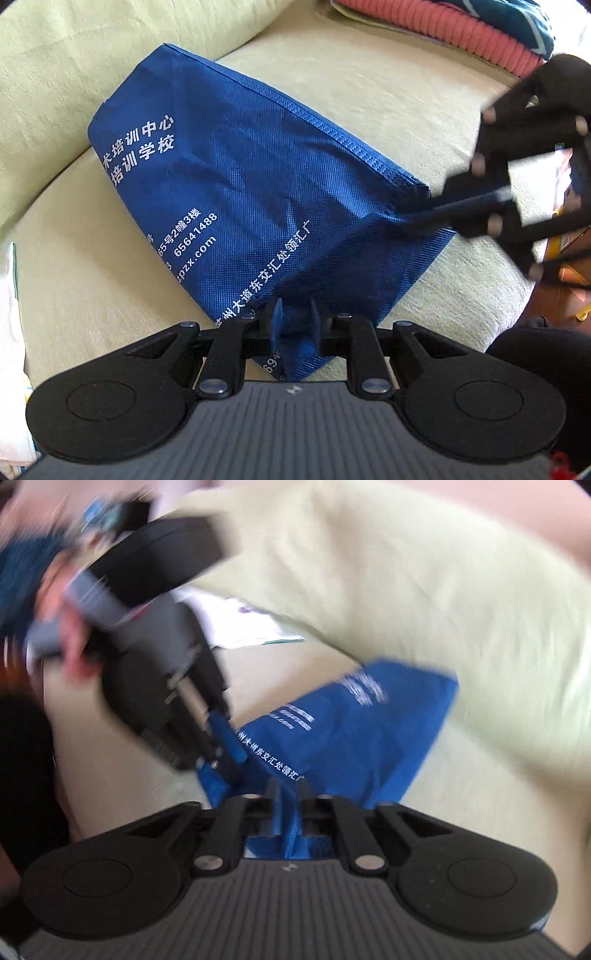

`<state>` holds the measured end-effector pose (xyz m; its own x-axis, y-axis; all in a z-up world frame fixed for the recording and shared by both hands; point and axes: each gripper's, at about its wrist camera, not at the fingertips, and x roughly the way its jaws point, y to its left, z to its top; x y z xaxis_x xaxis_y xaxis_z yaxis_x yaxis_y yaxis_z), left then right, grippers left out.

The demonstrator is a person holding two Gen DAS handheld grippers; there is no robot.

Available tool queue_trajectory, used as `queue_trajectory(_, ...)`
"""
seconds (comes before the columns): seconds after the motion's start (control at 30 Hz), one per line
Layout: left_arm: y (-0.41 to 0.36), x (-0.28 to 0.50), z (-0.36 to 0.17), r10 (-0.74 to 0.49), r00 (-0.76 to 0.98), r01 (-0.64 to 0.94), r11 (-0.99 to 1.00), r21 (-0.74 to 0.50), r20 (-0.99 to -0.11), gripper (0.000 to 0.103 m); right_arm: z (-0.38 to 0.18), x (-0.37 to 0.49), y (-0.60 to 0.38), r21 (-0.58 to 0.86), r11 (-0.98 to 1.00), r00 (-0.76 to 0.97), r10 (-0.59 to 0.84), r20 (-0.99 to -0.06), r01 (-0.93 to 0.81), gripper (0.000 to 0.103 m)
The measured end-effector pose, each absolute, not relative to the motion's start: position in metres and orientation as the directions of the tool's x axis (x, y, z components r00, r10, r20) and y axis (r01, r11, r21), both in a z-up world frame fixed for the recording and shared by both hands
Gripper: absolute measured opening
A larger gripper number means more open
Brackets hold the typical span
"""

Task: Fold shopping bag

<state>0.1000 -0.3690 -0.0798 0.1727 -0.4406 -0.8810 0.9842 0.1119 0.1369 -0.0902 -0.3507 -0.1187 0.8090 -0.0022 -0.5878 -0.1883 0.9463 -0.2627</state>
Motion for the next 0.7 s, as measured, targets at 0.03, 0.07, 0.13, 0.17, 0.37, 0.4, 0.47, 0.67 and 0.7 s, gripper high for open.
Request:
queue_trajectory(0.03, -0.369, 0.098, -0.079, -0.440, 0.176, 0.984, 0.110, 0.141, -0.880, 0.022, -0.126, -0.086, -0.351, -0.284, 0.940, 0.789, -0.026, -0.614, -0.190, 0.000)
queue_trajectory(0.07, -0.369, 0.096, -0.079, -0.441, 0.180, 0.983, 0.110, 0.146, -0.879, 0.022, -0.136, -0.079, -0.354, -0.289, 0.936, 0.737, -0.051, -0.674, -0.200, 0.000)
queue_trajectory(0.13, -0.370, 0.093, -0.079, -0.442, 0.187, 0.982, 0.112, 0.153, -0.878, 0.022, -0.140, -0.077, -0.360, -0.271, 0.940, 0.723, -0.041, -0.690, -0.206, 0.000)
queue_trajectory(0.17, -0.371, 0.092, -0.079, -0.442, 0.189, 0.981, 0.114, 0.154, -0.877, 0.022, -0.140, -0.075, -0.361, -0.258, 0.943, 0.713, -0.033, -0.700, -0.210, 0.000)
queue_trajectory(0.37, -0.374, 0.092, -0.082, -0.449, 0.203, 0.979, 0.126, 0.163, -0.870, 0.022, -0.139, -0.065, -0.369, -0.186, 0.965, 0.692, -0.005, -0.722, -0.186, 0.000)
queue_trajectory(0.4, -0.373, 0.091, -0.083, -0.454, 0.209, 0.977, 0.127, 0.169, -0.866, 0.022, -0.139, -0.065, -0.371, -0.169, 0.970, 0.688, -0.002, -0.726, -0.176, 0.000)
queue_trajectory(0.47, -0.368, 0.087, -0.083, -0.483, 0.229, 0.973, 0.124, 0.193, -0.845, 0.025, -0.139, -0.060, -0.369, -0.143, 0.976, 0.682, 0.007, -0.732, -0.163, 0.000)
queue_trajectory(0.67, -0.325, 0.065, -0.076, -0.563, 0.353, 0.928, 0.105, 0.358, -0.748, 0.029, -0.141, -0.046, -0.369, -0.091, 0.986, 0.661, 0.026, -0.750, -0.141, 0.000)
queue_trajectory(0.7, -0.317, 0.060, -0.075, -0.576, 0.378, 0.910, 0.090, 0.404, -0.725, 0.029, -0.141, -0.047, -0.370, -0.087, 0.986, 0.660, 0.029, -0.751, -0.142, 0.000)
